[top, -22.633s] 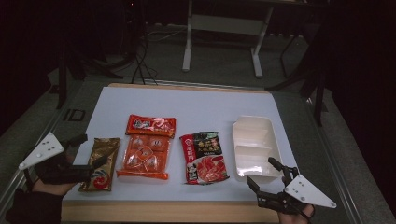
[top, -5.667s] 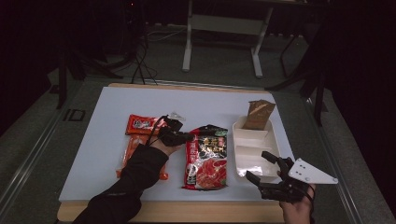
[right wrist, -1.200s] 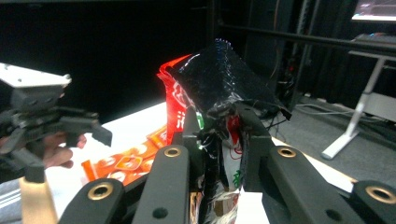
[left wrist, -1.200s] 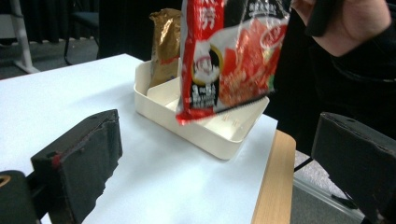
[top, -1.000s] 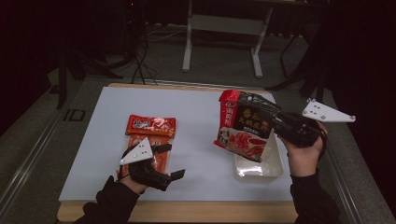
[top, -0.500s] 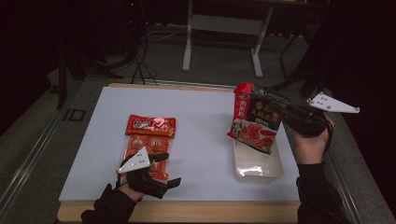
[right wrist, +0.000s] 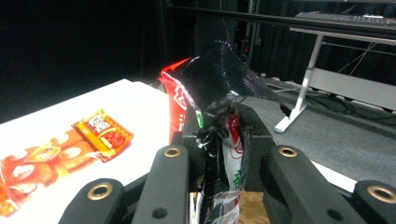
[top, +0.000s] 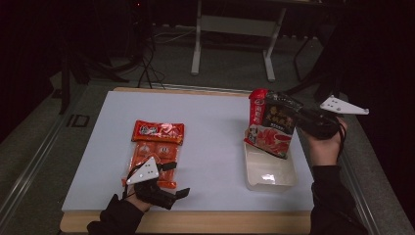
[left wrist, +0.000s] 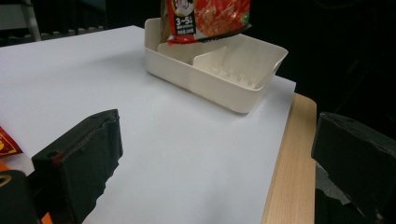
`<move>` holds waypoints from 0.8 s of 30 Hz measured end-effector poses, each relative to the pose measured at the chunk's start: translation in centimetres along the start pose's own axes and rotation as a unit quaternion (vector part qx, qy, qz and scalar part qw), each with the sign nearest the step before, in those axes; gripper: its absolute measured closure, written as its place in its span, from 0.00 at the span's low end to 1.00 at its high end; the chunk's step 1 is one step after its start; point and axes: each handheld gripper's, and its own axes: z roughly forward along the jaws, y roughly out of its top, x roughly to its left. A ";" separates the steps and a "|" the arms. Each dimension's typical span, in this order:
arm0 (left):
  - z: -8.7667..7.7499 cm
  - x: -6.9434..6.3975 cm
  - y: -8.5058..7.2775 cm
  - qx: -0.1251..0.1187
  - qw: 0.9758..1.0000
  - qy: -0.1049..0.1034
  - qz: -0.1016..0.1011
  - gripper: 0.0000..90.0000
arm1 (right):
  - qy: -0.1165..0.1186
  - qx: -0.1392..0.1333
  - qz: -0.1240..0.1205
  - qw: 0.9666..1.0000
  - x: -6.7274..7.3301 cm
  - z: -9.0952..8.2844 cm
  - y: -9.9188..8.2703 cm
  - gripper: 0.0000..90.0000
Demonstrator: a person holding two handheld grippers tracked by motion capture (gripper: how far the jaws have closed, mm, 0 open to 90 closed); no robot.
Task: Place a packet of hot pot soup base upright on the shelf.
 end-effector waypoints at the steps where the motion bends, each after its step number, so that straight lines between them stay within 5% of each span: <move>1: 0.0 0.1 -0.1 0.000 1.000 0.000 -0.004 0.03 | 0.000 0.002 -0.005 1.000 -0.1 0.2 -0.2 0.85; 6: 0.1 0.2 -0.4 -0.002 1.000 0.006 -0.010 0.03 | -0.005 0.008 -0.024 1.000 -0.6 1.0 -1.0 0.85; 14: 0.2 0.2 -0.4 -0.001 1.000 0.005 -0.011 0.03 | -0.005 0.022 -0.018 1.000 -1.2 2.0 -2.3 0.85; 24: 0.1 0.2 -0.5 -0.005 1.000 0.008 -0.013 0.04 | 0.024 0.025 -0.012 0.999 -0.9 2.7 -2.9 0.84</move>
